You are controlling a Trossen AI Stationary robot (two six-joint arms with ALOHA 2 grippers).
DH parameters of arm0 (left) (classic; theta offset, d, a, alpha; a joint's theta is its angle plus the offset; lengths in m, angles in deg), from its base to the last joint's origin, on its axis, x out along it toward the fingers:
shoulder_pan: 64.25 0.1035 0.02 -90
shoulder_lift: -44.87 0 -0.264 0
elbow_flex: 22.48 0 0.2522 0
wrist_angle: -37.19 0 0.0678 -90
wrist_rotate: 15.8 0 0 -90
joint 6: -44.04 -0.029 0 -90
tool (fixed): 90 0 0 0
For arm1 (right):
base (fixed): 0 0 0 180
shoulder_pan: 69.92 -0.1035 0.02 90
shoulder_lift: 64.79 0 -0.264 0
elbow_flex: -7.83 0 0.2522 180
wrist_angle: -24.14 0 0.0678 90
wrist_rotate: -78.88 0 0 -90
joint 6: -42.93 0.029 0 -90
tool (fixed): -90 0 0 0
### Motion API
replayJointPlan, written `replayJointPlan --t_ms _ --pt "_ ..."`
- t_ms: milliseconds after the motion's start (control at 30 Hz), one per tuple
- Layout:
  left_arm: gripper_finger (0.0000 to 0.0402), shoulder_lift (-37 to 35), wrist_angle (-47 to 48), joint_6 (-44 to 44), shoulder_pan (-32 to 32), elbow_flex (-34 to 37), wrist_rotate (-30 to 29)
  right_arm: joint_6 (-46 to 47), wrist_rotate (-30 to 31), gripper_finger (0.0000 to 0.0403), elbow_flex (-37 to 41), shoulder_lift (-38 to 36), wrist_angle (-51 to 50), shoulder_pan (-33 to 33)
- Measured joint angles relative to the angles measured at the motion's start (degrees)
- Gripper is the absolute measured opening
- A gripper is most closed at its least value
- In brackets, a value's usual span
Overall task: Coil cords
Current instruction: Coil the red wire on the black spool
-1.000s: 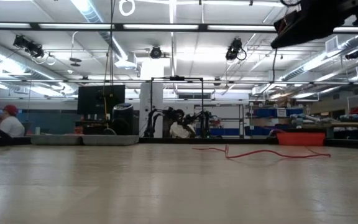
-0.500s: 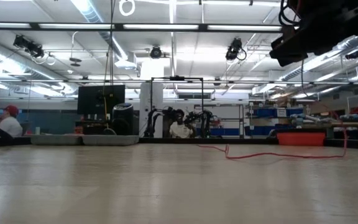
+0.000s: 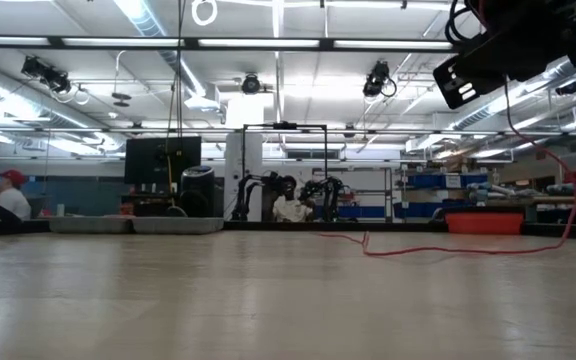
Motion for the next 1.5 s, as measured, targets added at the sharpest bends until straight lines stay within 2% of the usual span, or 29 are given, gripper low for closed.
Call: replayJointPlan --t_ms 167,233,433,667,767,967,1100,1200,1267,1400,1500 --pt "0.0 -0.96 -16.18 -0.19 0.95 6.46 -1.62 1.21 2.11 0.0072 -0.02 0.0 0.67 0.5" --pt "0.0 -1.03 -19.92 -0.15 1.1 7.99 -2.03 1.69 3.59 0.0073 -0.02 0.0 0.58 0.66" --pt "0.0 -1.03 -22.15 5.89 1.04 9.8 -4.83 1.65 6.17 0.0072 -0.02 0.0 0.26 0.48" --pt "0.0 -1.11 -19.74 10.83 1.05 9.88 -9.48 2.73 6.25 0.0072 -0.04 0.0 -2.23 0.44" --pt "0.0 -2.65 -14.4 13.39 1.04 9.9 -9.77 2.71 6.25 0.0072 -0.04 0.0 -2.12 0.44" --pt "0.0 -11.24 7.35 22.49 0.84 9.91 -8.89 1.49 5.96 0.0075 -0.04 0.0 -0.46 0.44" --pt "0.0 -16.87 18.56 25.71 -0.14 9.9 -8.68 -0.2 2.06 0.0074 -0.4 -0.02 2.55 0.44" --pt "0.0 -19.51 24.73 27.06 -0.62 9.9 -9.58 -1.35 1.6 0.0074 -2.25 -0.03 1.9 0.68" --pt "0.0 -20.34 27.43 27.06 -0.92 9.9 -12.53 -1.78 1.71 0.0073 -3.71 -0.04 -0.64 1.0" --pt "0.0 -20.46 26.68 25.03 -0.93 9.9 -19.38 -2.16 1.88 0.0073 -5.76 -0.04 -8.13 1.38" --pt "0.0 -20.46 24.53 22.19 -0.75 9.9 -21.16 -2.7 2.74 0.0073 -6.39 -0.04 -15.29 1.62"
